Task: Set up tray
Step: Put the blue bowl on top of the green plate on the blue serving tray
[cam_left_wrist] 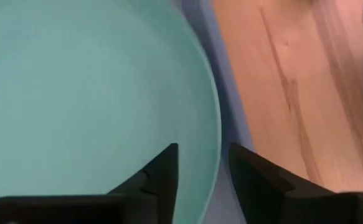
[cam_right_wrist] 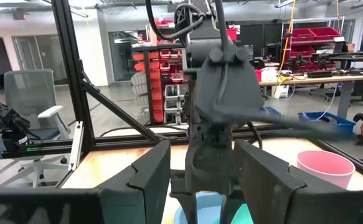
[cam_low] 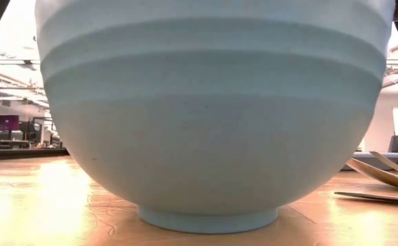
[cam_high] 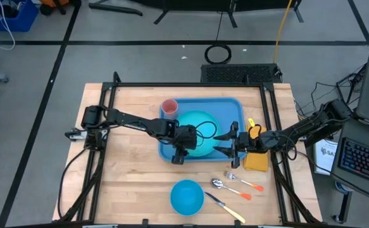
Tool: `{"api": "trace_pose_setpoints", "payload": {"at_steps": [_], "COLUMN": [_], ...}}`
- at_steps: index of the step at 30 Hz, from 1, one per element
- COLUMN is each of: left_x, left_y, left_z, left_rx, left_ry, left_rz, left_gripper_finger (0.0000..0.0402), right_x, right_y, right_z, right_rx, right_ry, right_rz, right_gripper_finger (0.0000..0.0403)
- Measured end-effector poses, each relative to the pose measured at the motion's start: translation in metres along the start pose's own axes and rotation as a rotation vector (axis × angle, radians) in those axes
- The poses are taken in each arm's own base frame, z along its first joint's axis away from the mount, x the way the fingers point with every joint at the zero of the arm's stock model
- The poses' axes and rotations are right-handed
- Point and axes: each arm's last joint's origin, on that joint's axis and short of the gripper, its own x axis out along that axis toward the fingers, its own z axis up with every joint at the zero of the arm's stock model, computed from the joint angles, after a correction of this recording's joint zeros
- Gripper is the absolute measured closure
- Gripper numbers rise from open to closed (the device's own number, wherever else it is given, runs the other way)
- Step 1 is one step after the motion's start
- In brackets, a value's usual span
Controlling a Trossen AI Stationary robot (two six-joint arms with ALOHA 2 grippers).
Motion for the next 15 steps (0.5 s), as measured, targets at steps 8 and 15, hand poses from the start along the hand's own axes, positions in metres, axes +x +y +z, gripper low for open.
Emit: {"api": "trace_pose_setpoints", "payload": {"at_steps": [8, 15], "left_x": [-0.016, -0.068], "left_y": [-0.002, -0.014], "left_z": [0.003, 0.011], "left_rx": [0.007, -0.027], "left_ry": [-0.025, -0.13], "left_rz": [0.006, 0.009], "left_gripper_finger": [0.0215, 0.021], "right_x": [0.0, 0.0], "right_y": [0.0, 0.0], "right_z": [-0.001, -0.001], "right_rx": [-0.003, -0.004], "right_ry": [0.006, 0.009], "right_rz": [0.0, 0.0], "right_gripper_finger": [0.0236, 0.0236]}}
